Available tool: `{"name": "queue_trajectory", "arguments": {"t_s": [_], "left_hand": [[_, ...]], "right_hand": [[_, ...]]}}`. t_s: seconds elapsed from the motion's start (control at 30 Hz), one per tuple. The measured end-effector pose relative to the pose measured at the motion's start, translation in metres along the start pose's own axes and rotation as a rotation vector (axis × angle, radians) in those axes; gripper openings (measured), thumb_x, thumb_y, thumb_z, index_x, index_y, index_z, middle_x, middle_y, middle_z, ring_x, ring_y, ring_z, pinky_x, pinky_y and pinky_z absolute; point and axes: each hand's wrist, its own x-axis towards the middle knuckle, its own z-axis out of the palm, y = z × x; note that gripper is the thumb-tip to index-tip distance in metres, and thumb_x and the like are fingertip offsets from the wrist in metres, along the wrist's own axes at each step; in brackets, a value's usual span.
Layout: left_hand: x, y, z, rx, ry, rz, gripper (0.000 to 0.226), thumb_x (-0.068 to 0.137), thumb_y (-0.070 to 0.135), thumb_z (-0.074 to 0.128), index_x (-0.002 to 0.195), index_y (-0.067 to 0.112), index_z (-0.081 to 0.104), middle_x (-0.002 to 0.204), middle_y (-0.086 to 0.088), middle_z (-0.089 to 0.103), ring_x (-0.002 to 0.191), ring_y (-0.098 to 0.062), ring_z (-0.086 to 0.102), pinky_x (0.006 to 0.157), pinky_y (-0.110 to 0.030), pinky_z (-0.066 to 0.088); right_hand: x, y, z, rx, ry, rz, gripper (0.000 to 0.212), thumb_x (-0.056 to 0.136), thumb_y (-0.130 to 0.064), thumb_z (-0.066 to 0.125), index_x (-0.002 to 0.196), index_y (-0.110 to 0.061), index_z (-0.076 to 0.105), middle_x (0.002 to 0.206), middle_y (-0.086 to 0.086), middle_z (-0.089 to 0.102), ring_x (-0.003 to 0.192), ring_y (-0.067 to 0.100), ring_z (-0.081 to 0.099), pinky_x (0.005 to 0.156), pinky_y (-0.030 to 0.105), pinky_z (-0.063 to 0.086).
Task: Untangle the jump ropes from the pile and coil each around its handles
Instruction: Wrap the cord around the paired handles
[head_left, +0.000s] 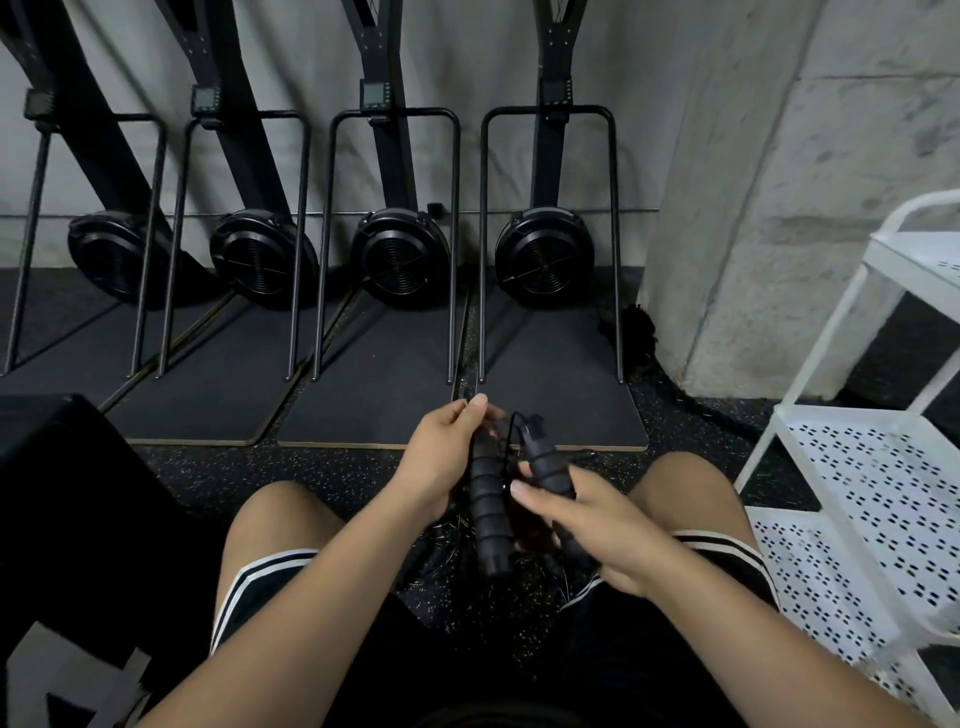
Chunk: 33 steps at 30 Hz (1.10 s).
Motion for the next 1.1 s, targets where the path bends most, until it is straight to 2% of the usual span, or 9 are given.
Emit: {"name": "queue_trajectory", "arguments": {"t_s": [0.07,0.27,0.47,0.63,0.7,0.8,0.9,1.0,1.1], "left_hand": [[-0.01,-0.006,0.006,0.021,0.051,0.024,0.037,0.11,0.039,0.056,0.104,0.008,0.077,0.079,0.001,0.074,0.074,-0.013,0.067,0.069,-0.027,0.056],[-0.033,-0.015,0.014,0.123,0.185,0.086,0.036,0.108,0.047,0.056,0.093,0.022,0.077,0.081,-0.001,0.075,0.073,-0.01,0.066,0.076,-0.036,0.053],[-0.048,-0.02,0.012,0.207,0.183,0.137,0.034,0.109,0.045,0.055,0.095,0.024,0.076,0.082,0.008,0.076,0.075,-0.003,0.066,0.069,-0.022,0.05],[-0.054,-0.029,0.011,0.199,0.266,0.156,0.035,0.109,0.044,0.055,0.091,0.023,0.076,0.084,0.007,0.077,0.082,-0.008,0.07,0.07,-0.018,0.049],[-0.054,-0.033,0.012,0.198,0.283,0.13,0.038,0.108,0.05,0.056,0.089,0.023,0.075,0.082,0.004,0.076,0.082,-0.014,0.07,0.076,-0.027,0.053],[-0.052,-0.035,0.008,0.282,0.35,0.13,0.047,0.101,0.062,0.06,0.084,0.018,0.062,0.076,0.003,0.067,0.073,-0.016,0.06,0.074,-0.04,0.05],[-0.051,-0.034,-0.001,0.423,0.461,0.293,0.039,0.1,0.06,0.063,0.097,0.022,0.054,0.101,0.005,0.056,0.091,-0.01,0.058,0.085,-0.037,0.05],[-0.057,-0.022,-0.004,0.427,0.283,0.49,0.023,0.11,0.045,0.055,0.112,0.025,0.065,0.115,0.009,0.061,0.11,-0.009,0.061,0.096,-0.028,0.048],[-0.066,-0.013,0.002,0.202,0.005,0.322,0.049,0.114,0.043,0.043,0.093,0.01,0.073,0.094,0.002,0.074,0.088,-0.012,0.067,0.082,-0.028,0.052]], "right_hand": [[-0.01,0.007,0.009,0.077,-0.011,0.003,0.035,0.101,-0.024,0.073,0.132,-0.009,0.066,0.119,0.023,0.077,0.11,0.039,0.075,0.094,0.051,0.063],[-0.03,0.016,0.027,0.154,-0.022,-0.005,0.039,0.101,-0.029,0.071,0.135,-0.014,0.06,0.119,0.029,0.072,0.099,0.045,0.077,0.078,0.051,0.066],[-0.034,0.023,0.03,0.131,0.012,0.007,0.038,0.098,-0.033,0.075,0.13,-0.015,0.063,0.117,0.028,0.071,0.093,0.041,0.077,0.074,0.053,0.066],[-0.043,0.023,0.031,0.087,-0.172,0.01,0.066,0.087,-0.003,0.088,0.14,-0.024,0.055,0.106,0.014,0.075,0.09,0.035,0.074,0.079,0.05,0.064],[-0.044,0.022,0.028,0.046,-0.197,0.028,0.076,0.084,0.007,0.087,0.143,-0.026,0.052,0.103,0.016,0.075,0.088,0.034,0.072,0.076,0.047,0.064],[-0.042,0.017,0.018,-0.008,-0.15,0.053,0.067,0.086,0.015,0.075,0.141,-0.017,0.051,0.091,0.02,0.069,0.077,0.032,0.066,0.066,0.041,0.058],[-0.045,0.007,0.003,-0.045,-0.228,0.079,0.059,0.086,0.019,0.069,0.136,-0.009,0.052,0.089,0.021,0.066,0.073,0.029,0.063,0.061,0.037,0.056],[-0.051,0.0,-0.005,-0.071,-0.344,0.093,0.052,0.085,0.019,0.069,0.128,-0.006,0.053,0.094,0.021,0.067,0.072,0.027,0.064,0.062,0.035,0.056],[-0.054,-0.005,-0.008,-0.038,-0.394,0.068,0.048,0.082,0.017,0.073,0.122,-0.003,0.054,0.096,0.022,0.066,0.071,0.026,0.065,0.063,0.036,0.056]]}}
